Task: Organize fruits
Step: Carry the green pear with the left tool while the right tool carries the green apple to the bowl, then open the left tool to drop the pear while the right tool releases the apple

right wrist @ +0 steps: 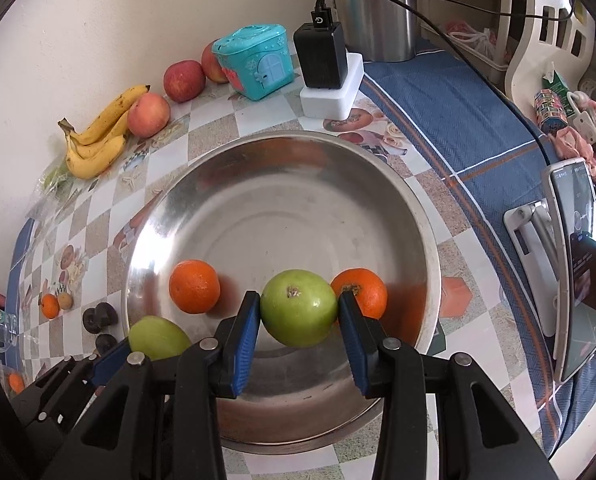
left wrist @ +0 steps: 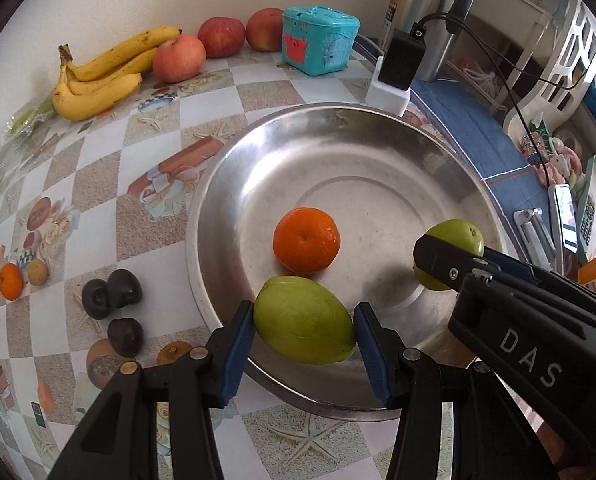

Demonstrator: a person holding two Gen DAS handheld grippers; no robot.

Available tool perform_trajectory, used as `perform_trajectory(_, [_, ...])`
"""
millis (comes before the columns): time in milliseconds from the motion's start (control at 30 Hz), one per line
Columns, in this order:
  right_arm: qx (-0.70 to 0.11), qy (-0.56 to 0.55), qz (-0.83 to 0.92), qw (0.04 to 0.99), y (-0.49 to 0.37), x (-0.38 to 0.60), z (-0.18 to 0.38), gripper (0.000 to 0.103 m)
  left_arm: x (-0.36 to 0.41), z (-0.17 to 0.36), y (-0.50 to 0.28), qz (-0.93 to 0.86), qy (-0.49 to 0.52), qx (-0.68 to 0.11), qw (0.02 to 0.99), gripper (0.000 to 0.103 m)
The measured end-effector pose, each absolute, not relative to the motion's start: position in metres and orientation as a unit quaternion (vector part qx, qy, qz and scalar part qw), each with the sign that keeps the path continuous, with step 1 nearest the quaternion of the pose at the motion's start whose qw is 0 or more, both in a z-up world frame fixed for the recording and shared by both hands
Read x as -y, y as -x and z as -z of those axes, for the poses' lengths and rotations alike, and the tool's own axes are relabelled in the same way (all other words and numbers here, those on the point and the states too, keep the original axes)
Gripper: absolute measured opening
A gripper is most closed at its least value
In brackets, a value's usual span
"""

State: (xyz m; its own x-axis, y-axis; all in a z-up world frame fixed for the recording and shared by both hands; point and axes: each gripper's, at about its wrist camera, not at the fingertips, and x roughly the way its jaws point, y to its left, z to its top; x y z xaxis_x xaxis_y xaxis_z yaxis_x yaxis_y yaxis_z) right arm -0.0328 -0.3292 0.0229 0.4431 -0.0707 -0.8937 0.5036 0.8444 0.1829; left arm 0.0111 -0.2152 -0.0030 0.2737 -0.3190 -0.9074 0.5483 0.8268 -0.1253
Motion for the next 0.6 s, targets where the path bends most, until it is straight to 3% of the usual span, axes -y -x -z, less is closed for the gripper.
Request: perform_trajectory(600, [-0.508,-0.212,0.17,0.817,0.0299,0.3258,-0.0197,0.042,0.2148,0.0035,-0.0113,0.279,-0.109,-0.537,0.789,0.055])
